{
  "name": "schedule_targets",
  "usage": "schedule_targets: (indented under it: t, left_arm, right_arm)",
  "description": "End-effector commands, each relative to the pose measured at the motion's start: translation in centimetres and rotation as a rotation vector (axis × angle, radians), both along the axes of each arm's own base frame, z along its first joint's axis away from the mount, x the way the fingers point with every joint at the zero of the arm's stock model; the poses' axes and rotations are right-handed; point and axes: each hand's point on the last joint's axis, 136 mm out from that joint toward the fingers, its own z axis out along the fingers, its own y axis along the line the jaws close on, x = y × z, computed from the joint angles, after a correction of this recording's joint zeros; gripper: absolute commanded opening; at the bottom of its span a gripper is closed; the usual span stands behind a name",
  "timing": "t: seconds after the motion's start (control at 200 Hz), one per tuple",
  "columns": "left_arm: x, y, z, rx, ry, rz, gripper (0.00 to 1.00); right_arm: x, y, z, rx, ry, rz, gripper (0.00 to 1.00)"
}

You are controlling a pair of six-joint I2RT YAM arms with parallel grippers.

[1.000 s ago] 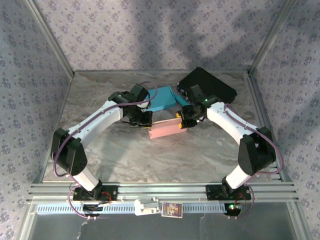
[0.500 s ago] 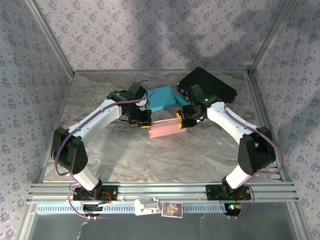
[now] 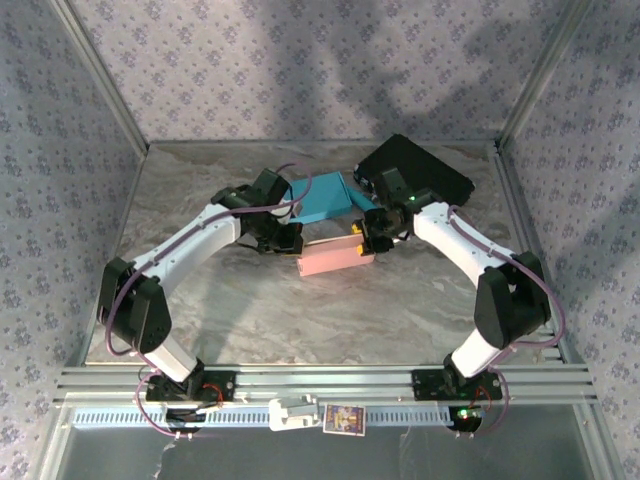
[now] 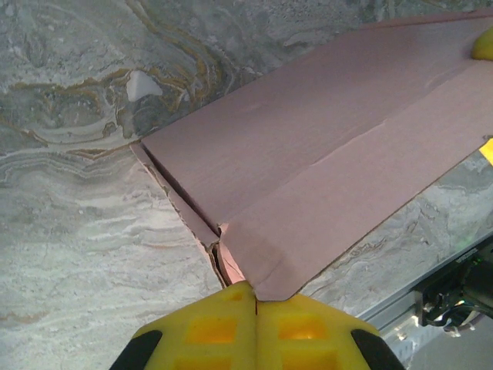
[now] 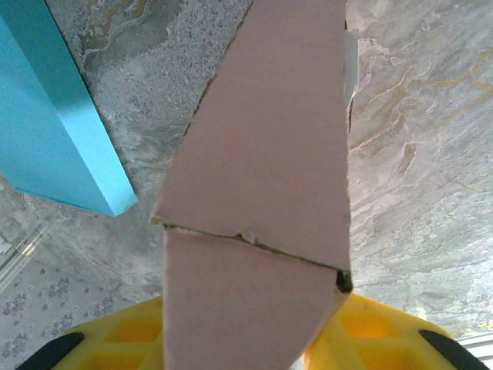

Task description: Fold the paper box

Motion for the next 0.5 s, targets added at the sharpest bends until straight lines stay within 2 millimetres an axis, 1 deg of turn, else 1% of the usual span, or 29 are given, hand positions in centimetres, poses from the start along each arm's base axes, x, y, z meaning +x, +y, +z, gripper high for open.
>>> schedule_targets:
  t: [0.0,0.11,0.345,0.41,0.495]
  left_arm:
    - [0.9,-0.4,-1.6,0.015,-0.063,-0.058,0.0]
    - [0.8,0.1,-2.2,0.057,-0.07,-0.077,0.0]
    - [0.5,1.2,-2.6,0.119,-0.09,-0.092,0.0]
    - [0.6,1.3,-2.4,0.127,-0.099,-0.091,0.0]
    - [0.7,1.1,-1.7,0.12,-0.12,-0.087,0.0]
  right_arm:
    - [-1.4,-0.2,-2.9,-0.048,0.108,0.015,0.37]
    - [-1.4,-0.4,-2.8,-0.055,0.105,0.019,0.37]
    - [-0.9,-0.5,-2.4,-0.069,0.081,0.045,0.36]
    - [-0.7,-0.6,-2.2,-0.076,0.072,0.053,0.36]
    - [-0.6,-0.6,-2.1,-0.078,0.068,0.057,0.36]
